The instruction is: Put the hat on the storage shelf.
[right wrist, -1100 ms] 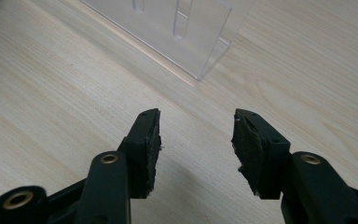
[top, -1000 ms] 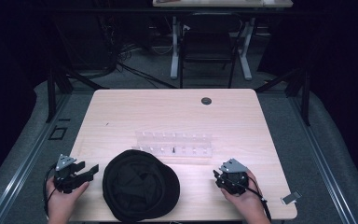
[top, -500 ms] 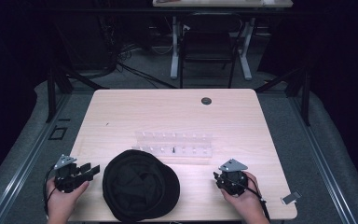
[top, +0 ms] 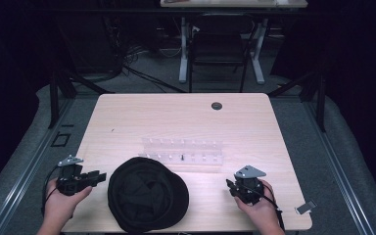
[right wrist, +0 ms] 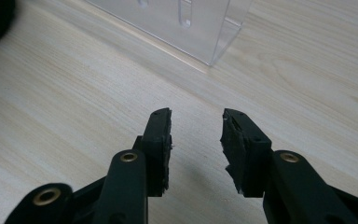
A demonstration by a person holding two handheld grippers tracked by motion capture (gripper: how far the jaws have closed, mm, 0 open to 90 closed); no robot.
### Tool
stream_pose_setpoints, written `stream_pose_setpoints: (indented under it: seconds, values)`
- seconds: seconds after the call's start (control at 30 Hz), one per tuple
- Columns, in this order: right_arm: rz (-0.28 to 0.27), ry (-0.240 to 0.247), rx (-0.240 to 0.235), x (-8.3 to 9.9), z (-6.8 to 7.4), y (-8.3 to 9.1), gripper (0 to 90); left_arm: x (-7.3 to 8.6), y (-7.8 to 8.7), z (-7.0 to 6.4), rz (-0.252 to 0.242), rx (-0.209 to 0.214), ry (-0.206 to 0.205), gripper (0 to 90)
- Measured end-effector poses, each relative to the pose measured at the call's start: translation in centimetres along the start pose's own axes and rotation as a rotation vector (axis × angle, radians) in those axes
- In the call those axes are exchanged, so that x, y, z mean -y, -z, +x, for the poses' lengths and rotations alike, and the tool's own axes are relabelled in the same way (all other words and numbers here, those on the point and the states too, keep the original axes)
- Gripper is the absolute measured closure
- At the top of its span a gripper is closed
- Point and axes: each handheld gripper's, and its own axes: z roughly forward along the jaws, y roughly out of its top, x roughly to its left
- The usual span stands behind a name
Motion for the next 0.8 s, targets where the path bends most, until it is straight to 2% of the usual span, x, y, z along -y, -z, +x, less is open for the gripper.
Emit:
stream_pose_setpoints:
  seconds: [0.1,0.2,0.23,0.27,0.33,0.43,0.53,0.7,0.73,0.8]
  values:
    - [-0.012,-0.022,-0.012,0.0,0.0,-0.1,62.4,-0.9,0.2,0.2,0.062,0.058,0.045,62.2]
    - [0.000,-0.019,-0.013,0.0,0.0,-0.1,62.4,-1.7,0.0,0.3,0.136,0.098,0.090,62.2]
    - [0.000,-0.019,-0.013,0.0,0.0,-0.1,62.4,-1.7,0.0,0.3,0.136,0.098,0.090,62.2]
    - [0.002,-0.019,-0.014,0.1,0.0,-0.1,62.3,-2.0,-0.1,0.3,0.166,0.107,0.102,62.2]
    - [0.001,-0.022,-0.016,0.1,-0.1,-0.1,62.3,-2.6,-0.5,0.3,0.228,0.112,0.095,62.2]
    - [0.000,-0.025,-0.016,0.1,-0.1,-0.1,62.3,-3.0,-0.7,0.1,0.255,0.113,0.098,62.2]
    - [-0.005,-0.032,-0.020,0.1,-0.1,-0.1,62.3,-3.5,-1.4,0.0,0.313,0.088,0.079,62.2]
    - [-0.007,-0.032,-0.028,0.1,-0.2,-0.1,62.3,-3.5,-2.1,0.1,0.364,0.086,0.100,62.6]
    - [-0.007,-0.033,-0.027,0.1,-0.2,-0.1,62.3,-3.4,-2.4,0.2,0.377,0.108,0.131,63.1]
    - [-0.003,-0.034,-0.030,0.1,-0.2,0.0,62.3,-3.3,-2.6,0.3,0.393,0.110,0.142,63.8]
